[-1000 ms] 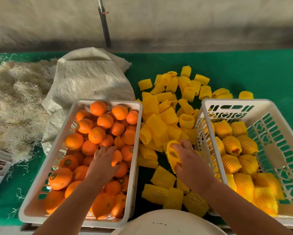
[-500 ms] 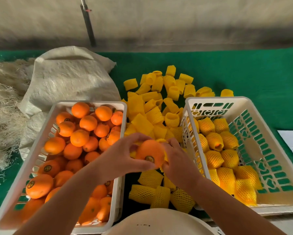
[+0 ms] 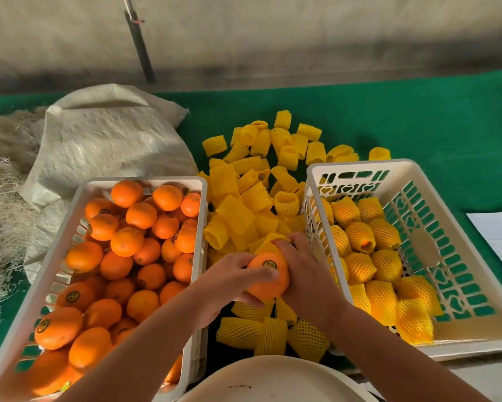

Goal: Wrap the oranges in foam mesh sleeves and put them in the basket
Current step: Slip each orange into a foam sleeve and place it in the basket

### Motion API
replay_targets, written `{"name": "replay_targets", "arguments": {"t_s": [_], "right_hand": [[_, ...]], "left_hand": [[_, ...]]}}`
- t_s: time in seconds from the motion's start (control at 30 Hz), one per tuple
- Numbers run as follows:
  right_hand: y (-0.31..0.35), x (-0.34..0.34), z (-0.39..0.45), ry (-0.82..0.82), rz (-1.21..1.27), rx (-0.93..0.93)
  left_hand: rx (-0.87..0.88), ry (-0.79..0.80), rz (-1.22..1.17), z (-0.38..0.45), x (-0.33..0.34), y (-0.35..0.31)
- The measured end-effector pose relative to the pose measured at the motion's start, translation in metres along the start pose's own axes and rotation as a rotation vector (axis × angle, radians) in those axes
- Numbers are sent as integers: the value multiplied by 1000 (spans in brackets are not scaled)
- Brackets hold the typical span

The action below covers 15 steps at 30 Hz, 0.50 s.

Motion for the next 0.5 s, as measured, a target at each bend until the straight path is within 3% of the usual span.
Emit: {"name": "replay_targets", "arguments": {"t_s": [0.2,0.5], "right_hand": [[4,8,0,-7,38,-17],[10,9,0,5,73,-30]], "left_hand": [[-36,-129,-98,0,-5,8],[-91,-126,-228,1,-12,19]]}}
Point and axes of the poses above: each hand's wrist, its own z-axis towards the middle knuckle, its own x-axis out of the palm, y = z × x, the point moved 9 cm from there along z, towards the middle knuckle, and after that the axes turned 6 degrees about -x, right-handed, at the moved point
